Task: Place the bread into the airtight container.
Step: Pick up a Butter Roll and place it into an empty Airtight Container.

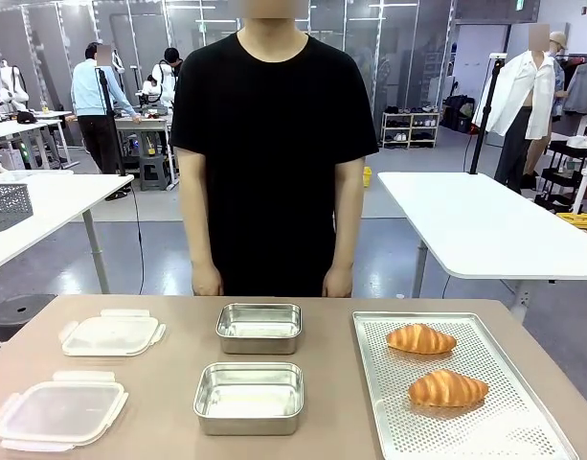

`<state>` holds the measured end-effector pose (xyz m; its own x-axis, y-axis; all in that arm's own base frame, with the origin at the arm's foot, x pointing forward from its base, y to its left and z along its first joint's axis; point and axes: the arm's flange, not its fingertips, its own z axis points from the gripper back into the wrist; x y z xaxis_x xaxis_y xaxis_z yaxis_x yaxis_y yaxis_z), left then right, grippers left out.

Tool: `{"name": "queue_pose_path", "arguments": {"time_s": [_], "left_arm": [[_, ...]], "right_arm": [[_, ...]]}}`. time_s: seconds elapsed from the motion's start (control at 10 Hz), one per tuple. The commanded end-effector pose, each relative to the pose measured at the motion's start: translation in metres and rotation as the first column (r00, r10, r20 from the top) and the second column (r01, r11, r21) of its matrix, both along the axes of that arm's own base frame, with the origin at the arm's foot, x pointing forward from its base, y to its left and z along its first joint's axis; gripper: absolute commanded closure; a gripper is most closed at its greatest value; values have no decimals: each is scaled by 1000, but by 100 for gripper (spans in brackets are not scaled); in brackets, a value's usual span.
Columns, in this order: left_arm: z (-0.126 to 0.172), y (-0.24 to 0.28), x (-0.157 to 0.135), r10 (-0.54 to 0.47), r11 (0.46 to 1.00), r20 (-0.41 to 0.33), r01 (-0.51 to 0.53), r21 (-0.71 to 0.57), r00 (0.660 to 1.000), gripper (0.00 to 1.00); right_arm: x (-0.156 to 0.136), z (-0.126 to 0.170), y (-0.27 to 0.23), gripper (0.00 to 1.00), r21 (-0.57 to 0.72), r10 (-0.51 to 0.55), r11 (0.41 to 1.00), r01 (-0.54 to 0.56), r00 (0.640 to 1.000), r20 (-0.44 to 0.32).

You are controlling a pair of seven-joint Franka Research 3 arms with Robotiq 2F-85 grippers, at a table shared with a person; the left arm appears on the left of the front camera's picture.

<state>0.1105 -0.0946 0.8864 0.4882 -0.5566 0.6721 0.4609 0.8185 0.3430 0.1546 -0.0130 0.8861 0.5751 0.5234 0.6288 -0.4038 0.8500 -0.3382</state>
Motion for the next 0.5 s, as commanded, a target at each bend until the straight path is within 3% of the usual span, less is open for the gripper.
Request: {"name": "queue_pose_path", "arguments": {"time_s": [0.0,0.4], "left_arm": [[2,-2,-11,-14,1000,17,14,-10,1000,0],[2,-2,-11,-14,1000,17,14,-10,1000,0]], "right_arm": [[1,1,1,0,0,1,1000,-1,1000,10],[1,1,1,0,0,1,1000,-1,1000,10]]}}
